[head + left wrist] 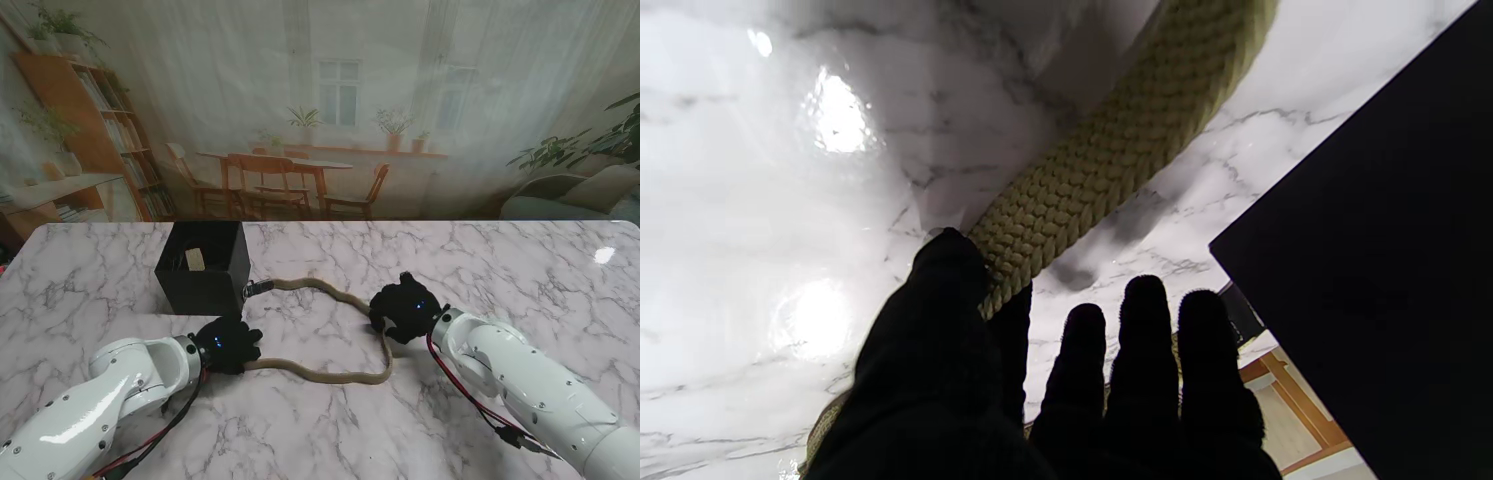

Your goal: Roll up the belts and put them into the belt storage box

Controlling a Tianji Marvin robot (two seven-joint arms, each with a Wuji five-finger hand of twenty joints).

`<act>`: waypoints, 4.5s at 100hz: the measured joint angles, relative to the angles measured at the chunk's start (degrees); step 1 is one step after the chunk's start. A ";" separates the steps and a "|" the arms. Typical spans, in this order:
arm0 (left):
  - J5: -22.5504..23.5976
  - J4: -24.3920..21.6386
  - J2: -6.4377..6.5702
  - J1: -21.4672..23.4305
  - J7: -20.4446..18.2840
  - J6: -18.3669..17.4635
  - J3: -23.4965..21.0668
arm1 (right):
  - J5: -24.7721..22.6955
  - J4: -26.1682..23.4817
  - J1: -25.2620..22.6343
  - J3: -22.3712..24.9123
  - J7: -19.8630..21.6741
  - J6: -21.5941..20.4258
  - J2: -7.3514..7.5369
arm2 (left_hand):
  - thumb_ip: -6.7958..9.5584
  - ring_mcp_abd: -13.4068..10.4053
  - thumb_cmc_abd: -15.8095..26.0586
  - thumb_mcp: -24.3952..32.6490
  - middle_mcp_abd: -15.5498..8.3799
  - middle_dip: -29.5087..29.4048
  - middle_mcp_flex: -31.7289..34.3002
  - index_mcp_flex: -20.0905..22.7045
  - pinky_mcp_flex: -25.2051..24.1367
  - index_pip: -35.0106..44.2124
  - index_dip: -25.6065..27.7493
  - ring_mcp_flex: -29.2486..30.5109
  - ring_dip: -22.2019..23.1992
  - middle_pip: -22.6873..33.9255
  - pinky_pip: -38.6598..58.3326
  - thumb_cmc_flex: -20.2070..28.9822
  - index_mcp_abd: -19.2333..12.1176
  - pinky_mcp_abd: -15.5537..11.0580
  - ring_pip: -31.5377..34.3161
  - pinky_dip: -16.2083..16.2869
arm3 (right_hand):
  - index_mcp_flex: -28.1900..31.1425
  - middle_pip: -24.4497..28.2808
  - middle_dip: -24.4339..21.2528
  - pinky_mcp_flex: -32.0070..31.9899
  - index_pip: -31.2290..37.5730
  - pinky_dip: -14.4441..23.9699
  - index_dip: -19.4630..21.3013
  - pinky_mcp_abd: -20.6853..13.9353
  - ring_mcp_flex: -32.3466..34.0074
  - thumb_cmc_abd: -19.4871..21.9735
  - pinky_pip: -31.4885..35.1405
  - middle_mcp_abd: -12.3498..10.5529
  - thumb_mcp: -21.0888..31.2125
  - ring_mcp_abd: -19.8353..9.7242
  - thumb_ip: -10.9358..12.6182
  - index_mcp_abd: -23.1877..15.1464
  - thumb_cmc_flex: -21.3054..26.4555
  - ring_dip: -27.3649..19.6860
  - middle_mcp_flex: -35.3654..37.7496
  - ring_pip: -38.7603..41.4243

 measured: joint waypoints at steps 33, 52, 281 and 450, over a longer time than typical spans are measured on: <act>1.61 -1.17 -0.01 2.85 2.03 -0.87 -3.79 | 0.32 1.69 -1.64 3.68 -4.40 -3.87 -0.65 | 0.00 -0.21 -0.08 0.61 -0.66 0.73 2.11 0.00 0.22 0.97 0.13 1.31 0.50 1.04 0.12 0.97 0.10 -0.01 0.51 0.00 | 3.58 2.70 12.13 3.34 1.60 -0.26 -2.59 -0.15 13.74 -2.88 0.27 5.63 -0.13 -3.48 -0.84 0.17 0.51 3.00 27.87 4.45; 2.62 -2.24 -0.01 4.46 3.70 -1.20 -5.82 | -4.58 -5.91 -9.58 15.08 -4.45 -7.35 -0.45 | 0.00 -0.59 -0.08 0.62 -1.34 1.53 2.15 0.00 0.76 1.59 0.77 1.49 0.58 1.47 0.73 1.44 1.33 -0.02 0.59 0.00 | 3.74 14.21 19.78 7.13 2.22 -0.26 -2.60 -0.59 21.74 -3.45 1.33 6.48 2.22 -3.26 -0.84 2.89 1.36 10.66 33.07 11.79; -7.56 2.44 -0.58 -2.31 -0.29 1.13 1.70 | -19.78 -19.92 -25.62 32.46 3.66 -15.07 3.84 | -0.03 0.25 0.37 -0.65 0.83 -1.48 1.38 -2.92 0.90 -3.80 1.36 3.15 1.17 -1.46 0.80 -0.65 -2.77 0.69 0.13 0.84 | -31.11 -4.02 -1.42 2.67 -27.19 4.21 -11.74 -0.38 -3.76 -1.99 0.30 11.35 6.54 3.69 8.92 4.00 -2.06 1.74 -21.26 0.44; 8.71 -4.95 -0.57 13.21 -0.90 3.16 -17.33 | -11.86 -33.67 -41.12 37.33 17.23 3.47 -0.50 | -0.03 -0.06 -0.80 2.17 0.03 0.01 3.83 0.05 2.03 0.38 2.46 3.92 1.33 -0.54 1.55 1.51 0.02 0.69 0.60 0.84 | 7.66 12.30 13.07 17.45 -17.23 4.62 -0.19 0.20 32.49 11.91 13.83 13.10 -13.93 5.88 8.84 22.10 -10.93 16.67 38.38 19.34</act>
